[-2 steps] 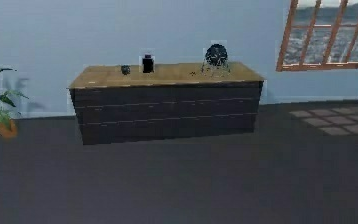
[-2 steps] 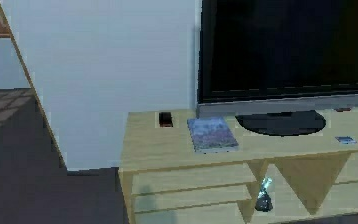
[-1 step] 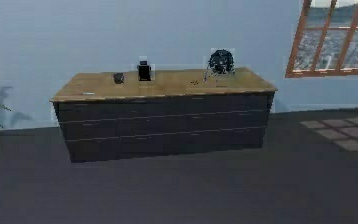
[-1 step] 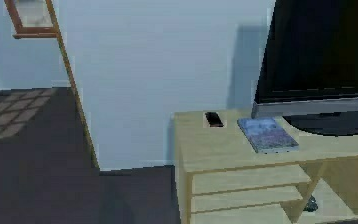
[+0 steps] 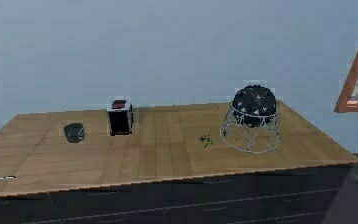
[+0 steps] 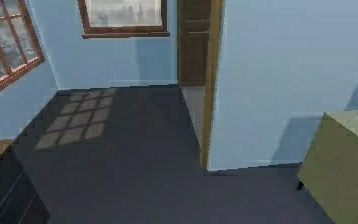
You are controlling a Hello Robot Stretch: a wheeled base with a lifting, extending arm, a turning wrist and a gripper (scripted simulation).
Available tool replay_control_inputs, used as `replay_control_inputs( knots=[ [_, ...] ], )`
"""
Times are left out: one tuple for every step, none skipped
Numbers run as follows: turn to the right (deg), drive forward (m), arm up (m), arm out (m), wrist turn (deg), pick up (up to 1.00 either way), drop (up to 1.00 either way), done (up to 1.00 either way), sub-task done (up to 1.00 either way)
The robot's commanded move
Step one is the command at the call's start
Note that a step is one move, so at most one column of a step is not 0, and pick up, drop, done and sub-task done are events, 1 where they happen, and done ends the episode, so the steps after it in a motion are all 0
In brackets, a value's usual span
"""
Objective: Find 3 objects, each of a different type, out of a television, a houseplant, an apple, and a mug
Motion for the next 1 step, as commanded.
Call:
replay_control_inputs(
  knots=[
    [-3.0, 0.0, 0.0, 0.0, 0.0, 0.0, 0.0, 0.0, 0.0]
  ],
)
